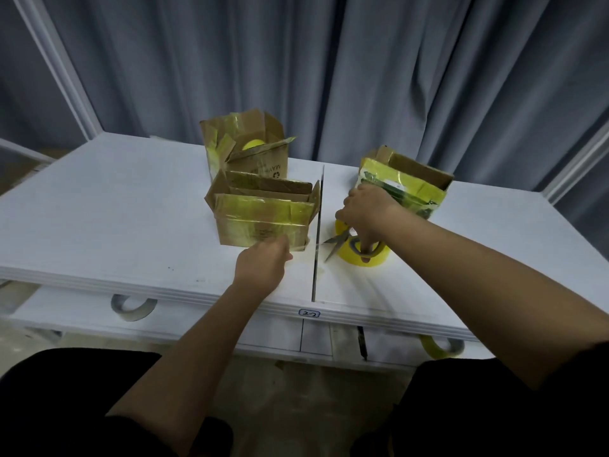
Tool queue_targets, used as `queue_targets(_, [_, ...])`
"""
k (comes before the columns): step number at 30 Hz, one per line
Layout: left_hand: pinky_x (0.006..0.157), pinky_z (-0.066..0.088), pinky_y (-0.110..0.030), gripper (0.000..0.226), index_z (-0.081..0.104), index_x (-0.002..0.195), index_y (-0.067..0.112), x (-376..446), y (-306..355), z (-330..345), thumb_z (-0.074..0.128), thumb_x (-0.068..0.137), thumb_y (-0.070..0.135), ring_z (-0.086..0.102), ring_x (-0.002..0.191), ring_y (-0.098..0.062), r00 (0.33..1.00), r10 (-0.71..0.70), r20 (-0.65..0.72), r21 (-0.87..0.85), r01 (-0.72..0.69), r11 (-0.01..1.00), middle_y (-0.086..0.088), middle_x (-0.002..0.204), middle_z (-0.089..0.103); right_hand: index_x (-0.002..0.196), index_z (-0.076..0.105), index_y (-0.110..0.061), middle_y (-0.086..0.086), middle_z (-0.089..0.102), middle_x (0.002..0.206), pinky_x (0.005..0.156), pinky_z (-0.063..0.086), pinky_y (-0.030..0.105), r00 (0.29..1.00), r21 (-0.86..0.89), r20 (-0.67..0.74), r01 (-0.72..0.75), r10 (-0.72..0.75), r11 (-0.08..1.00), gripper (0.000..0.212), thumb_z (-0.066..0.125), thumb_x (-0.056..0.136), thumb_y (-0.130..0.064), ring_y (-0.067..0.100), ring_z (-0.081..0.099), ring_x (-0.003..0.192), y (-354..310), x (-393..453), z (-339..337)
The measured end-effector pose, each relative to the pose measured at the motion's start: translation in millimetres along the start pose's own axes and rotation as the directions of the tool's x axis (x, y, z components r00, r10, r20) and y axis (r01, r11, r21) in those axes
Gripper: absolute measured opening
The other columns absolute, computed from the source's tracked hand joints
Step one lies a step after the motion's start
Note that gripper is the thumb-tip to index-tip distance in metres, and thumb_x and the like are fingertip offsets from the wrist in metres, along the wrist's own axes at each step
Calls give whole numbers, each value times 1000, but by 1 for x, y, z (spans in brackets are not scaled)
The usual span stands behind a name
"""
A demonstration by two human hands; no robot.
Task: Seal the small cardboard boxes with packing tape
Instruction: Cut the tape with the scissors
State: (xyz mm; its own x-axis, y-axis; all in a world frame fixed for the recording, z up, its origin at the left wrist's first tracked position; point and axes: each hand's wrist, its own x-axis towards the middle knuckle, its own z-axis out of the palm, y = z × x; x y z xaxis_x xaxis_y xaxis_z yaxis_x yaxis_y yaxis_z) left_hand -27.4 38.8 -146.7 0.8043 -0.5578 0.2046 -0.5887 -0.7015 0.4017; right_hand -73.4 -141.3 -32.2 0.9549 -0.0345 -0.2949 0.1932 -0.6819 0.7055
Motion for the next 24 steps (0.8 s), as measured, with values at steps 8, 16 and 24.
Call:
queue_targets(8, [67,35,-30,9,42,89,21,5,-13,-17,44,98,21,59,94,-28,997,-79,-24,2,79,997,2,101,65,90,58,-19,-4,49,68,51,29,24,994,249,-98,-25,51,968,16,62,83,-33,22,53,69,3,-16,39])
queue_targets(16, [67,42,-31,22,43,72,30,-5,-26,-50,51,92,35,55,76,-15,994,-111,-20,-295,101,950,12,80,59,100,62,-21,1,65,97,61,40,30,904,771,-172,-123,392,624,32,55,86,-49,26,62,90,-71,-55,84])
queue_targets(24, [65,42,-30,15,51,79,23,-37,-12,-78,57,93,28,47,63,-13,999,-37,-34,-575,11,818,-7,81,54,119,65,-13,8,64,117,81,48,30,937,907,-44,-108,348,406,33,64,88,-24,24,59,106,-85,-37,67])
